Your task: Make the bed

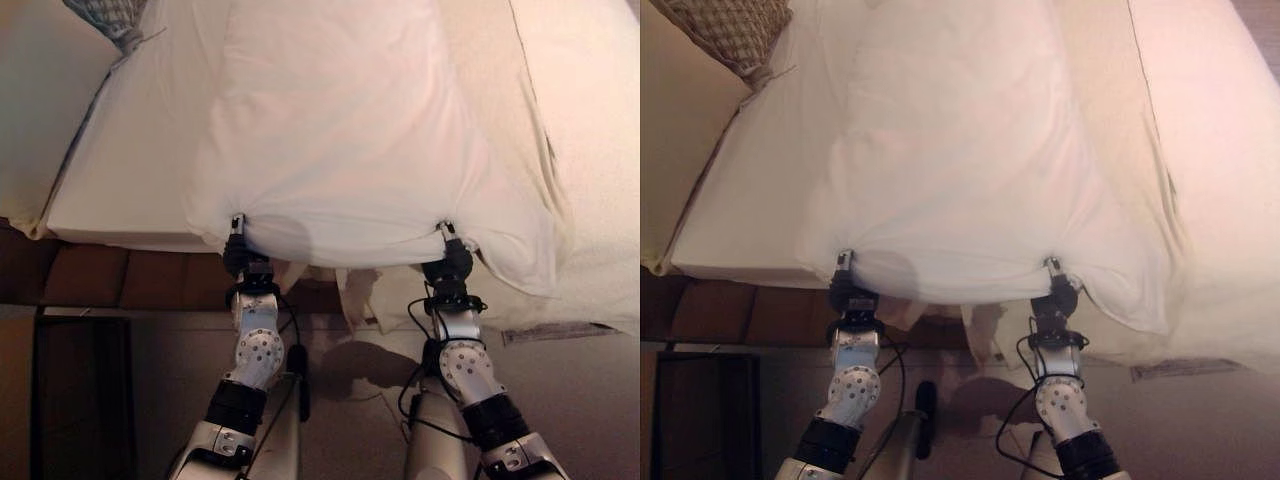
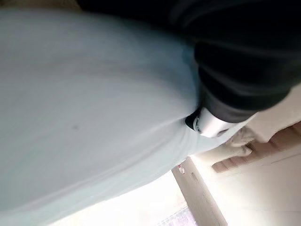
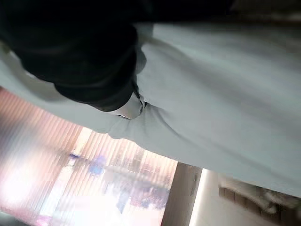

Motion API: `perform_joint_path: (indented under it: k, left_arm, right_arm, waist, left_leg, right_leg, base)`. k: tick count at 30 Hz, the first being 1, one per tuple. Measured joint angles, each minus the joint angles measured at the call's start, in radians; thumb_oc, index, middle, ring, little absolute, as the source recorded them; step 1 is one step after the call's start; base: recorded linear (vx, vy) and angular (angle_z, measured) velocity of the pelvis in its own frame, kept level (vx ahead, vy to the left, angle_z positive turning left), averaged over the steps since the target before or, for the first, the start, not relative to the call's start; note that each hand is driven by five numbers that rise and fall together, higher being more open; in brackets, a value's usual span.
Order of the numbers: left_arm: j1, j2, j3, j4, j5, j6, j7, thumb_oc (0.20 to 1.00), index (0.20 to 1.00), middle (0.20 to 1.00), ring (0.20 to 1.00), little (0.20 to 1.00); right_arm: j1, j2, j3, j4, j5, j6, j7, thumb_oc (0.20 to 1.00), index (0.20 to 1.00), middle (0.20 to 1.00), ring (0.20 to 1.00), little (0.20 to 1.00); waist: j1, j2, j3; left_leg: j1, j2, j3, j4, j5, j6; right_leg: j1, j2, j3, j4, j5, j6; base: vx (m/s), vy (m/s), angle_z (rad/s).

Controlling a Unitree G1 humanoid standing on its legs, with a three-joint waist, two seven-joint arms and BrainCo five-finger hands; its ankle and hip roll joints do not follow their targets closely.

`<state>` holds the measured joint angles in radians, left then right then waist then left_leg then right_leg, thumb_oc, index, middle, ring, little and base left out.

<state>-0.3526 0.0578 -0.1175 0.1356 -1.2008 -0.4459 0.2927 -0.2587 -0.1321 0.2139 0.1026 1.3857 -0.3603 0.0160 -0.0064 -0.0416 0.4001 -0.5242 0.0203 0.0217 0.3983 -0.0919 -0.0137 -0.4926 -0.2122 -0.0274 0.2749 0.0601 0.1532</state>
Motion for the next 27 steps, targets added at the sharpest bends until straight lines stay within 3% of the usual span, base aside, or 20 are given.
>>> perform_joint_path:
  k: [1, 2, 4, 5, 8, 13, 16, 19, 22, 26, 27]
  left_arm:
    - [0.012, 0.007, 0.019, -0.001, 0.0, 0.0, 0.003, 0.2, 0.2, 0.2, 0.2, 0.2]
    - [0.021, -0.004, 0.027, -0.001, 0.0, -0.001, 0.007, 0.2, 0.2, 0.2, 0.2, 0.2]
    - [0.028, -0.015, 0.034, -0.005, 0.002, 0.0, 0.017, 0.2, 0.2, 0.2, 0.2, 0.2]
    - [0.031, -0.02, 0.042, -0.007, 0.006, 0.0, 0.021, 0.2, 0.2, 0.2, 0.2, 0.2]
    - [0.048, -0.019, 0.04, -0.03, 0.009, 0.0, 0.031, 0.2, 0.2, 0.2, 0.2, 0.2]
    - [0.051, -0.019, 0.036, -0.03, 0.009, 0.0, 0.049, 0.2, 0.2, 0.2, 0.2, 0.2]
    - [0.049, -0.03, 0.034, -0.03, 0.008, 0.0, 0.054, 0.2, 0.2, 0.2, 0.2, 0.2]
    - [0.048, -0.047, 0.016, -0.03, 0.008, 0.003, 0.053, 0.2, 0.2, 0.2, 0.2, 0.2]
    - [0.043, -0.049, 0.019, -0.03, 0.007, 0.003, 0.058, 0.2, 0.2, 0.2, 0.2, 0.2]
    - [0.027, -0.054, 0.019, -0.032, 0.008, 0.003, 0.062, 0.2, 0.2, 0.2, 0.2, 0.2]
    - [0.014, -0.044, 0.019, -0.032, 0.008, 0.004, 0.065, 0.2, 0.2, 0.2, 0.2, 0.2]
  right_arm:
    - [-0.016, 0.005, 0.016, -0.002, 0.0, 0.0, 0.001, 0.2, 0.2, 0.2, 0.2, 0.2]
    - [-0.023, -0.003, 0.023, 0.0, 0.0, 0.0, 0.001, 0.2, 0.2, 0.2, 0.2, 0.2]
    - [-0.029, -0.006, 0.031, 0.005, 0.0, -0.005, -0.001, 0.2, 0.2, 0.2, 0.2, 0.2]
    - [-0.03, -0.007, 0.036, 0.005, 0.0, -0.005, -0.001, 0.2, 0.2, 0.2, 0.2, 0.2]
    - [-0.029, -0.007, 0.04, 0.005, -0.001, -0.005, 0.0, 0.2, 0.2, 0.2, 0.2, 0.2]
    - [-0.033, -0.019, 0.051, 0.008, -0.001, -0.005, -0.004, 0.2, 0.2, 0.2, 0.2, 0.2]
    - [-0.031, -0.035, 0.05, 0.016, -0.001, -0.005, -0.007, 0.2, 0.2, 0.2, 0.2, 0.2]
    - [-0.031, -0.046, 0.031, 0.027, -0.001, -0.006, -0.01, 0.2, 0.2, 0.2, 0.2, 0.2]
    - [-0.034, -0.047, 0.032, 0.038, -0.001, -0.006, -0.012, 0.2, 0.2, 0.2, 0.2, 0.2]
    - [-0.05, -0.054, 0.027, 0.038, -0.001, -0.011, -0.02, 0.2, 0.2, 0.2, 0.2, 0.2]
    - [-0.068, -0.056, 0.025, 0.039, -0.001, -0.013, -0.021, 0.2, 0.2, 0.2, 0.2, 0.2]
  waist:
    - [0.0, -0.008, 0.0]
    - [-0.008, -0.001, 0.003]
    - [-0.009, -0.014, 0.002]
    - [-0.004, -0.015, 0.002]
    - [-0.007, -0.015, 0.002]
    - [-0.001, -0.011, 0.004]
    - [-0.003, 0.004, 0.01]
    - [-0.005, 0.051, 0.014]
    - [-0.003, 0.064, 0.017]
    - [-0.004, 0.072, 0.012]
    - [-0.007, 0.058, 0.018]
  left_leg:
    - [0.02, 0.004, 0.011, -0.057, 0.043, -0.007]
    - [0.041, -0.011, 0.008, -0.1, 0.071, -0.003]
    - [0.103, -0.042, 0.041, -0.178, 0.097, 0.013]
    - [0.12, -0.038, 0.055, -0.201, 0.104, 0.016]
    - [0.144, -0.044, 0.06, -0.241, 0.118, 0.016]
    - [0.147, -0.035, 0.077, -0.259, 0.126, 0.008]
    - [0.159, -0.026, 0.082, -0.271, 0.131, 0.001]
    - [0.16, -0.018, 0.08, -0.247, 0.14, -0.022]
    - [0.141, -0.022, 0.038, -0.186, 0.138, -0.035]
    - [0.128, -0.004, 0.018, -0.199, 0.143, -0.051]
    - [0.08, -0.008, -0.044, -0.151, 0.138, -0.04]
  right_leg:
    - [-0.01, 0.065, -0.018, 0.023, -0.069, -0.044]
    - [0.005, 0.089, 0.001, -0.001, -0.049, -0.064]
    - [0.016, 0.081, 0.015, -0.02, -0.025, -0.039]
    - [0.012, 0.088, 0.016, -0.009, -0.045, -0.016]
    - [0.01, 0.138, 0.04, 0.017, -0.079, -0.062]
    - [0.007, 0.15, 0.048, -0.014, -0.054, -0.111]
    - [0.021, 0.157, 0.047, -0.031, -0.049, -0.116]
    - [0.041, 0.157, 0.017, -0.017, -0.07, -0.123]
    - [0.03, 0.157, 0.012, 0.053, -0.11, -0.141]
    - [-0.028, 0.145, 0.009, 0.15, -0.17, -0.186]
    - [-0.056, 0.115, 0.005, 0.158, -0.157, -0.207]
  base:
    - [-0.06, 0.264, -0.32]
    - [-0.06, 0.231, -0.18]
    - [-0.03, 0.167, -0.35]
    - [-0.02, 0.099, -0.49]
    - [-0.06, 0.029, -0.11]
    - [-0.05, -0.048, -0.13]
    - [-0.04, -0.116, -0.02]
    - [-0.08, -0.093, 0.24]
    - [-0.05, -0.071, 0.24]
    - [-0.01, 0.025, 0.23]
    - [0.0, 0.201, 0.0]
